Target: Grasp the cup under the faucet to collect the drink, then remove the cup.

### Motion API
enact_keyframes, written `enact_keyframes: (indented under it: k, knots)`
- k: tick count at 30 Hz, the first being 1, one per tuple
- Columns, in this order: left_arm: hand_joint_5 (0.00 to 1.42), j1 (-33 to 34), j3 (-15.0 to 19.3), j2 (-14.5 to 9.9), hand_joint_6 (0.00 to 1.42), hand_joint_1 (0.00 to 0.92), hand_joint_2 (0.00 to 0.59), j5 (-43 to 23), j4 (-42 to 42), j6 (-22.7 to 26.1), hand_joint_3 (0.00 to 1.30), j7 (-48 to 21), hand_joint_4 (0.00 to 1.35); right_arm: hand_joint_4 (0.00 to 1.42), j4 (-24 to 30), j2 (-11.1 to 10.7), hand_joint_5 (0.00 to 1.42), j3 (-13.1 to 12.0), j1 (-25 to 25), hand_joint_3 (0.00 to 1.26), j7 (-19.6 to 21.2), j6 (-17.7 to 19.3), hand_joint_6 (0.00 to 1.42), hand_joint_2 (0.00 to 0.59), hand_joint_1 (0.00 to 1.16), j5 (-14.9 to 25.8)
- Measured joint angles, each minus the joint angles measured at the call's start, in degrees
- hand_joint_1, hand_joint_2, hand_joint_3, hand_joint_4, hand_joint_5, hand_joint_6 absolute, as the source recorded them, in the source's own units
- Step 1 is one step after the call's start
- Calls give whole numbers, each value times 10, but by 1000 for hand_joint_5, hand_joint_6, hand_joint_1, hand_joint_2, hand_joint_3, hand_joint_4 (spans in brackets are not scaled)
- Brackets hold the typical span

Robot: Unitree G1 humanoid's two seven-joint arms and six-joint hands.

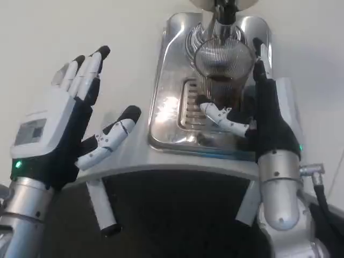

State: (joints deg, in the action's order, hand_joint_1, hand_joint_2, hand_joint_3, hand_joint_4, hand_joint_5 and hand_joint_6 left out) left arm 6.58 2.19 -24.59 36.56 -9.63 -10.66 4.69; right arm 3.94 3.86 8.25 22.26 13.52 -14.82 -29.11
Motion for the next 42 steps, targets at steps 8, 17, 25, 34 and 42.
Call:
enact_keyframes:
  k: [8,17,25,34,42]
  knots:
    - [0,0,0,0,0,0,282,-1,0,3,0,0,0,9,-26,-2,47,-2,22,34,8,5,232,239,926,14]
    - [0,-5,1,0,0,0,279,-2,-1,10,0,0,0,301,-57,-1,375,-1,43,329,29,15,603,331,1159,14]
    - [0,-7,5,-2,0,0,278,-2,-4,18,0,0,0,513,-87,15,614,12,58,542,106,15,914,377,1162,-13]
    - [0,-24,12,-2,0,0,278,-2,-16,21,0,0,0,585,-133,18,698,15,78,615,149,39,988,377,1162,-16]
    - [0,-24,12,-2,0,0,278,-2,-21,21,0,-1,0,615,-152,16,730,14,88,636,158,51,1020,370,1162,-8]
